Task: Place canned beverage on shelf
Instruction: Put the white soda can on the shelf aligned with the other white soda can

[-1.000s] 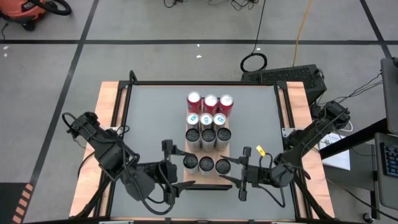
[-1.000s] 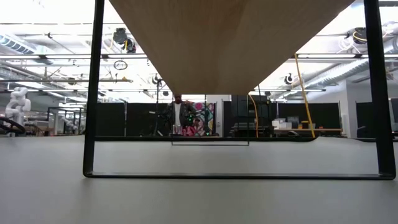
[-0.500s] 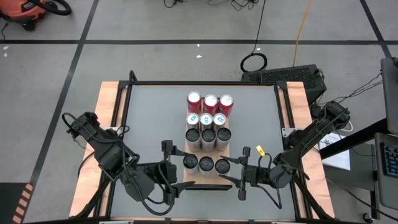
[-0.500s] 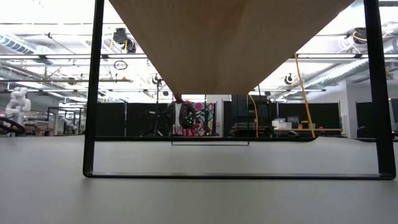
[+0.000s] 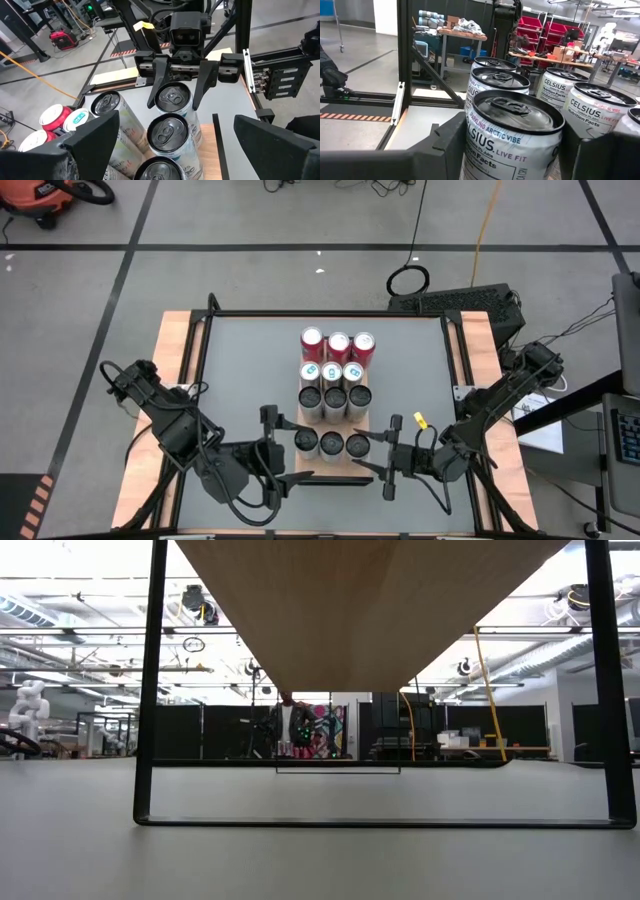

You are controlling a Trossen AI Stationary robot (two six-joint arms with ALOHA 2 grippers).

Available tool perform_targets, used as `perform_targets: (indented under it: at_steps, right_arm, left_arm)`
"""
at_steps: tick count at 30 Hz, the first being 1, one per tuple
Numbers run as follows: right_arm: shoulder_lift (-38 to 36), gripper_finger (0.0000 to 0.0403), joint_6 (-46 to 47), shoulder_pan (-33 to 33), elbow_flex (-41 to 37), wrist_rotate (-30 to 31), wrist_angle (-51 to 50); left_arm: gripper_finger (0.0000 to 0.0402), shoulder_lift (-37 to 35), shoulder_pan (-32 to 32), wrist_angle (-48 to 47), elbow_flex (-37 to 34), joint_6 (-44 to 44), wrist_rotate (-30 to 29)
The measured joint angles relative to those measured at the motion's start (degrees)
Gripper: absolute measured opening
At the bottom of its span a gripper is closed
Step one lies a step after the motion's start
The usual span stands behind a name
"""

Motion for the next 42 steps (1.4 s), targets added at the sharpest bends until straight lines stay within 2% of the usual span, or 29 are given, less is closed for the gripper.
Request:
perform_targets:
  at_steps: [8, 12, 17, 21, 26, 31, 36, 42]
  right_arm:
    - [-0.1, 0.0239, 0.3, 0.0, 0.0, 0.1, -0.4]
    - [-1.7, 0.0268, -0.8, 0.6, 0.3, 0.0, -0.2]
    - [-5.6, 0.0281, -2.2, 3.2, 0.7, 0.0, -1.2]
    - [-9.4, 0.0281, -0.6, 6.2, 0.7, 0.2, -9.2]
    - [-10.8, 0.0262, 11.3, 10.4, 0.7, 3.2, -25.0]
    - [-9.4, 0.0220, 22.5, 13.2, 0.7, 6.1, -33.9]
    - [-5.3, 0.0157, 26.3, 12.7, 0.7, 6.2, -34.2]
    - [-2.2, 0.0099, 26.4, 10.4, 0.7, 6.2, -33.2]
  left_arm:
    - [0.0396, 0.0, 0.3, 0.0, 0.0, 1.6, 0.0]
    - [0.0378, 0.0, 0.5, -0.7, 0.0, 1.9, 0.0]
    - [0.0344, 0.0, -0.1, -1.4, 0.0, 1.5, -0.6]
    - [0.0324, 0.0, -1.0, -2.0, 0.0, 1.9, -2.5]
    - [0.0301, 0.0, -1.1, -6.5, 0.0, -0.4, -3.0]
    - [0.0272, -1.0, -1.6, -12.6, 0.0, -5.0, -5.4]
    - [0.0245, -4.8, -3.5, -18.6, 0.0, -10.5, -14.0]
    - [0.0233, -6.8, -4.2, -20.1, 0.0, -12.1, -15.6]
